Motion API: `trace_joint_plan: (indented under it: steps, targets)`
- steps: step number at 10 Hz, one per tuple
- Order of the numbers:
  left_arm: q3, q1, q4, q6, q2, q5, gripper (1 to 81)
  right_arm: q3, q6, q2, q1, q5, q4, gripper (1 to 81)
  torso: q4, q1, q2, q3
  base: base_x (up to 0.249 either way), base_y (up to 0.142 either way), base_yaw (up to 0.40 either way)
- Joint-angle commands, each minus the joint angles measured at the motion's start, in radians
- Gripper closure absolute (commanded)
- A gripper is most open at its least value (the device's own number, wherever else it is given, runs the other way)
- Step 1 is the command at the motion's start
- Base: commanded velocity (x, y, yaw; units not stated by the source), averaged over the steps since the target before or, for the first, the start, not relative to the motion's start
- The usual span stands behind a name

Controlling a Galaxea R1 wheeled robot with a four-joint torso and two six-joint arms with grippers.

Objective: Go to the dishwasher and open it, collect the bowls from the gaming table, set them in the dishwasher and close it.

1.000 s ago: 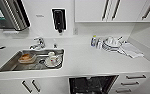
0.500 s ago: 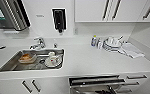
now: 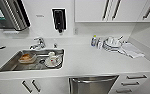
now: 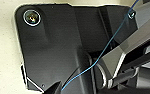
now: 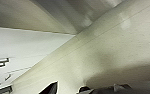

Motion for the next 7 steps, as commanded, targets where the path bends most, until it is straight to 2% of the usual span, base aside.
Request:
trace_joint_plan:
  steps: [1, 4, 7]
  targets:
    - [-0.003, -0.005, -0.018, 0.007, 0.002, 0.037, 1.0, -0.147, -0.065, -0.003, -0.162, -0.008, -0.076, 1.0, 0.0, 0.0, 0.0, 0.0, 0.0, 0.0, 0.0]
    - [-0.005, -0.007, -0.032, 0.007, 0.005, 0.035, 1.0, -0.269, -0.173, 0.092, -0.269, -0.007, -0.087, 1.0, 0.0, 0.0, 0.0, 0.0, 0.0, 0.0, 0.0]
    - [-0.006, -0.007, -0.032, 0.007, 0.003, 0.035, 1.0, -0.329, -0.243, 0.146, -0.373, 0.093, -0.087, 1.0, 0.0, 0.0, 0.0, 0.0, 0.0, 0.0, 0.0]
